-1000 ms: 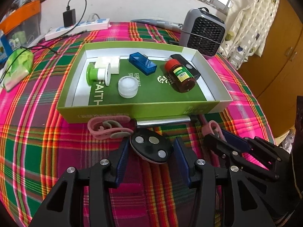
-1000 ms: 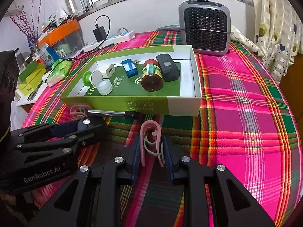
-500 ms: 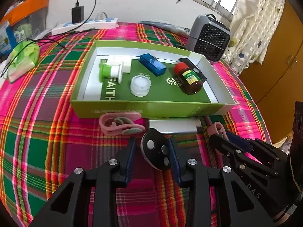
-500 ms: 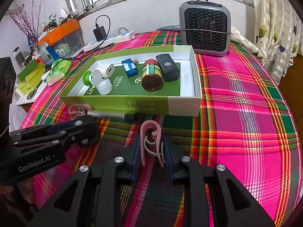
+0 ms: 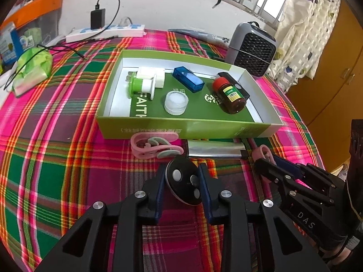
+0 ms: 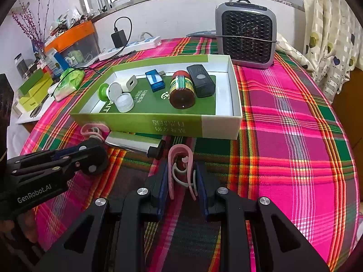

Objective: Organize rigid objects
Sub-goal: 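Grasp the black round disc with the left gripper while the right gripper holds the pink clip, then carry the black disc with the left gripper over the box while the right gripper carries the pink clip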

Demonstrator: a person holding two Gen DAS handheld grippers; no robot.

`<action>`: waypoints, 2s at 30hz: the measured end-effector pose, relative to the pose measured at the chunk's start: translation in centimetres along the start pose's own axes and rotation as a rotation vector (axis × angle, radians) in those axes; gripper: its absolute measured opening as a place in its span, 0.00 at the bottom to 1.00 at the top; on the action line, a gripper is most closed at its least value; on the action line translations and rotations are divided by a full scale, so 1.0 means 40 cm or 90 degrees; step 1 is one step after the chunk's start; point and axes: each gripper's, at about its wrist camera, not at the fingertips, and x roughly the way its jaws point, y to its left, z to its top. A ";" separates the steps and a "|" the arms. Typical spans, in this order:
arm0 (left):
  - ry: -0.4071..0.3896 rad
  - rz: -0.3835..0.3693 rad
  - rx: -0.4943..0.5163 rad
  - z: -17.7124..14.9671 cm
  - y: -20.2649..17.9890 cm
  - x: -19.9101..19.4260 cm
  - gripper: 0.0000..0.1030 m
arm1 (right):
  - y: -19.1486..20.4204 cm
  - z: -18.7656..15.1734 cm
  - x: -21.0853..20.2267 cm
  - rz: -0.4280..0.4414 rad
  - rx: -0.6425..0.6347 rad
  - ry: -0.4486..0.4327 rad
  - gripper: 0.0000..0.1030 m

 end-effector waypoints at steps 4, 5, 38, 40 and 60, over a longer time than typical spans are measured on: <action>-0.002 0.003 -0.002 -0.003 0.006 -0.006 0.26 | 0.002 -0.001 -0.001 -0.005 -0.003 0.000 0.24; -0.002 0.002 -0.003 -0.005 0.007 -0.007 0.26 | 0.003 -0.001 -0.001 -0.006 -0.004 0.000 0.24; -0.053 0.015 0.036 0.006 -0.014 -0.092 0.26 | 0.028 0.009 -0.047 -0.016 -0.026 -0.034 0.24; -0.058 0.014 0.038 0.014 -0.016 -0.098 0.26 | 0.029 0.014 -0.050 -0.016 -0.029 -0.036 0.24; -0.082 0.012 0.038 0.112 0.015 -0.096 0.26 | 0.050 0.108 -0.055 0.005 -0.049 -0.060 0.24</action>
